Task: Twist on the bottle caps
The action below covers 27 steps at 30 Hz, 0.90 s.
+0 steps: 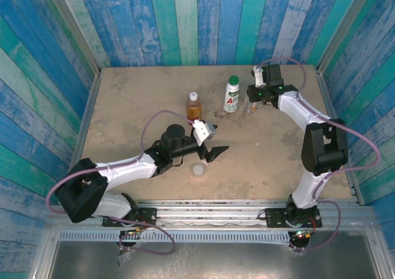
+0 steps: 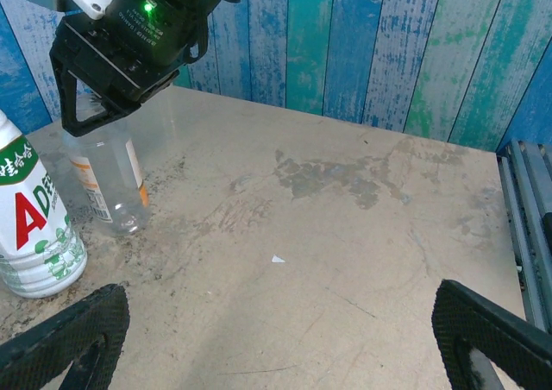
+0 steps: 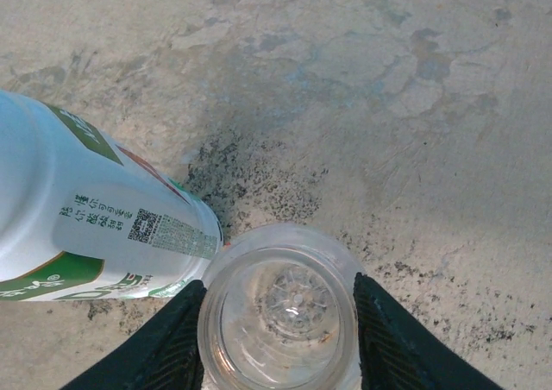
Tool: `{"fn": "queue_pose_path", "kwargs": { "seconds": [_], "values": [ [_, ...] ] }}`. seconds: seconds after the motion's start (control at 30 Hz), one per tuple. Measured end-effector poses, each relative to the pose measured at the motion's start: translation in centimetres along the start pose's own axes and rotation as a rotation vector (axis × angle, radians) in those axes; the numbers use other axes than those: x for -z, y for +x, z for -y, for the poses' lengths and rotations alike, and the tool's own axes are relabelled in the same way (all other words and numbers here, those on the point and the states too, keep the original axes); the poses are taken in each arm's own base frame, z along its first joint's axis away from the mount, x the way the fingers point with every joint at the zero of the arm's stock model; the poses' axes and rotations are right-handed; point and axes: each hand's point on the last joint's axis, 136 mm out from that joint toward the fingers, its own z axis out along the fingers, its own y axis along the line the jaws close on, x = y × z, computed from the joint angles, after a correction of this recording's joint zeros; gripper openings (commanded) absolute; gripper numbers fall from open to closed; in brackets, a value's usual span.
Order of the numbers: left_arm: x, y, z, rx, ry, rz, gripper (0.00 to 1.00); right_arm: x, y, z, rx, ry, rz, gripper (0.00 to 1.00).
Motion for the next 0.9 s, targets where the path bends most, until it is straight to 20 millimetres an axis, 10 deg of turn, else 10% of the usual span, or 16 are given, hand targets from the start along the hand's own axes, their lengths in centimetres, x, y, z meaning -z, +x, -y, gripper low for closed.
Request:
{"fn": "queue_pose_path", "kwargs": {
  "seconds": [0.6,0.9],
  "values": [
    [0.2,0.4,-0.1,-0.017,-0.01,-0.021,0.94,4.2,1.9,-1.3,0.022,-0.043,0.014,0.4],
    [0.4,-0.5,-0.3,-0.024,-0.028,0.016,0.94,9.6,4.0,-8.1,0.141,-0.163,0.033,0.4]
  ]
}}
